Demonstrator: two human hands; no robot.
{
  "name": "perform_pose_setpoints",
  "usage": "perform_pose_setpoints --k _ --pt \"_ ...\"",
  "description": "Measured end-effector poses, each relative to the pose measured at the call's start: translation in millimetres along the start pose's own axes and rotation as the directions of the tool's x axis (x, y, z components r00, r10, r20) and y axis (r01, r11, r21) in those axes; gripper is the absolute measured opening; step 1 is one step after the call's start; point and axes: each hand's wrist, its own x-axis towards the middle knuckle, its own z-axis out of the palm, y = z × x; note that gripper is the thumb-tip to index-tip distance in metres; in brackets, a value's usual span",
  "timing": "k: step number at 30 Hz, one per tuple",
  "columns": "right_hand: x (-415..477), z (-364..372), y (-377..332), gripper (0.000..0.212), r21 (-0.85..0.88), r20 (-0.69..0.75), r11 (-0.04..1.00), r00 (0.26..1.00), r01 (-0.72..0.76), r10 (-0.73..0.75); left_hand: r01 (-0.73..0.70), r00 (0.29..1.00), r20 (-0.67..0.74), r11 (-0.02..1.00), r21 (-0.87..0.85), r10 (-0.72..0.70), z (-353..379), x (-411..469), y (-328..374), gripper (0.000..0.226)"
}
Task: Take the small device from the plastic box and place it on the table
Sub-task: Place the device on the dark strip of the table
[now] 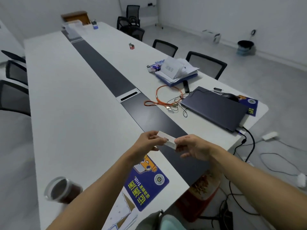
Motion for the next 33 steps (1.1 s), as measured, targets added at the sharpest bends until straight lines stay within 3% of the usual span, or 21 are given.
perform_pose_setpoints --k 13,23,27,29,31,33 --pt "9 1 -4 0.067 0.048 0.073 0.999 0.997 0.018 -0.022 -0.084 0.996 -0.016 0.996 0.029 0.085 -8 0 7 0.019" --pt "15 -4 -2 0.083 0.127 0.077 0.992 0.997 0.014 -0.024 -0.001 0.998 0.062 0.988 -0.156 0.010 -18 -3 4 0.033" --pt "20 -1 -1 0.075 0.055 0.026 0.997 0.998 0.054 -0.055 0.015 1.000 0.020 0.989 -0.146 -0.012 -22 -2 1 0.031" --pt "21 3 -1 0.064 -0.090 -0.040 0.991 0.994 0.099 -0.103 0.035 0.992 -0.120 0.993 -0.110 -0.048 -26 2 -1 0.019" --pt "21 9 -1 0.044 -0.264 -0.094 0.953 0.980 0.146 -0.176 0.081 0.966 -0.235 0.991 -0.109 -0.105 -32 5 -1 0.022" --pt "23 14 0 0.042 -0.370 -0.129 0.911 0.961 0.181 -0.244 0.137 0.966 -0.202 0.981 -0.135 -0.162 -36 5 2 0.029"
